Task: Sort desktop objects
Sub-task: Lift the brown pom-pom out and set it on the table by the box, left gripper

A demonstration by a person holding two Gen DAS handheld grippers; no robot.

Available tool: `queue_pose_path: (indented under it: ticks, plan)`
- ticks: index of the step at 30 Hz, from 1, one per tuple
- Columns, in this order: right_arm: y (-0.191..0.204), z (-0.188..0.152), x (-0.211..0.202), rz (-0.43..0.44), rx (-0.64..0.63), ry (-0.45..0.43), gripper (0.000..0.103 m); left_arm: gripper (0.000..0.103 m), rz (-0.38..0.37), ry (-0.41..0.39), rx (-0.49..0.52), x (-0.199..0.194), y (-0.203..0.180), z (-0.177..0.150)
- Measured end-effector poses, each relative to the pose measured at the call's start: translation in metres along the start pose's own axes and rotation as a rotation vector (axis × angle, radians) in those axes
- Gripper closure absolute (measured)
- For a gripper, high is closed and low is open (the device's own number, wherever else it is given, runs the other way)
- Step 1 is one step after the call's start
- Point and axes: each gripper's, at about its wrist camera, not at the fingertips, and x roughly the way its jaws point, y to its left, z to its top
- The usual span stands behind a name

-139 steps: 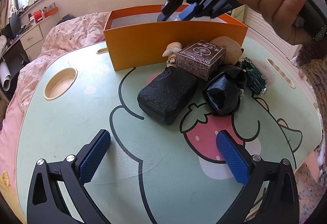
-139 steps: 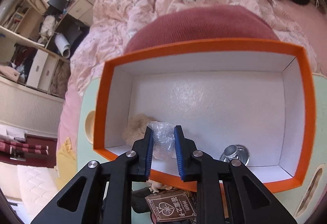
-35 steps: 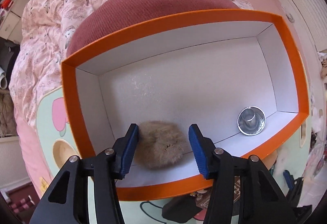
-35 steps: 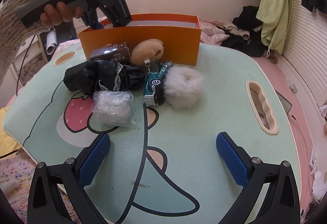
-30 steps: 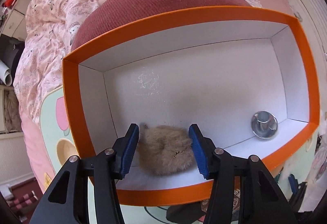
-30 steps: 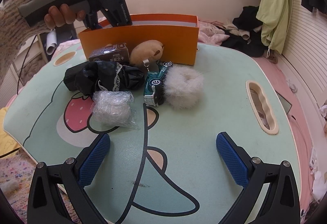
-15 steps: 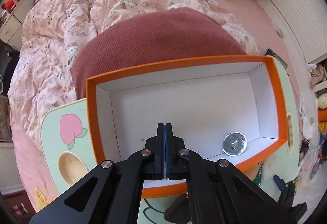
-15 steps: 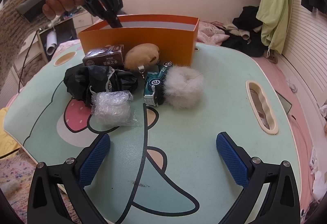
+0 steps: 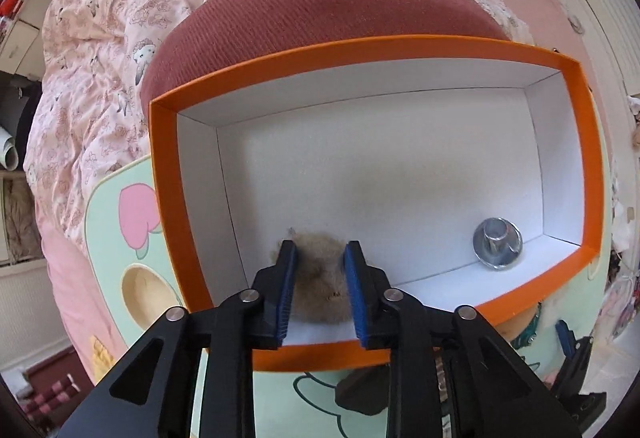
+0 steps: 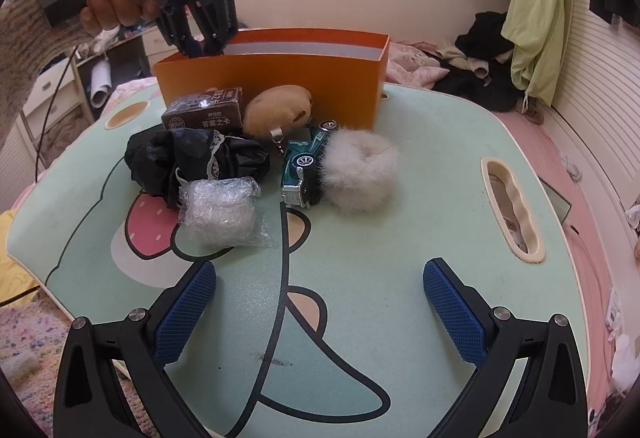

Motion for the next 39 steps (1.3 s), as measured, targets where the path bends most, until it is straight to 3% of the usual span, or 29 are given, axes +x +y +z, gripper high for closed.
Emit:
queue_pose_path:
  ticks: [4,8,10,16,19,24,27,34,37,39]
  plan:
    - [0.001,0.0,-0.001,-0.004,-0.004,0.0,0.0,0.06,0.048,0.069,-0.028,0.02,0.002,0.002]
    - [0.001,0.002,0.0,-0.001,-0.001,0.0,0.0,0.06,0.056,0.061,-0.015,0.027,0.002,-0.003]
    - [0.001,0.002,0.001,-0.002,0.001,-0.001,0.0,0.073,0.031,0.054,0.01,0.029,0.002,-0.006]
    - [0.001,0.002,0.001,-0.009,0.01,-0.003,0.0,0.078,0.013,0.021,0.049,0.03,0.005,-0.016]
    - [0.001,0.002,0.001,-0.011,0.012,-0.004,0.0,0.078,-0.039,-0.05,0.041,0.01,0.014,-0.02]
    - [0.002,0.001,0.001,-0.012,0.013,-0.004,0.0,0.078,-0.225,-0.187,0.092,-0.048,0.024,-0.043]
    - [0.002,0.001,0.001,-0.014,0.016,-0.005,0.0,0.078,-0.252,-0.22,0.146,-0.061,0.019,-0.065]
    - [0.002,0.001,0.001,-0.019,0.021,-0.007,0.0,0.076,-0.214,-0.2,0.171,-0.035,0.005,-0.104]
    - [0.002,0.001,0.0,-0.022,0.024,-0.008,0.0,0.073,-0.142,-0.252,0.153,-0.029,0.001,-0.114]
    - [0.002,0.001,0.001,-0.024,0.026,-0.008,0.0,0.073,-0.104,-0.33,0.127,-0.03,0.006,-0.118]
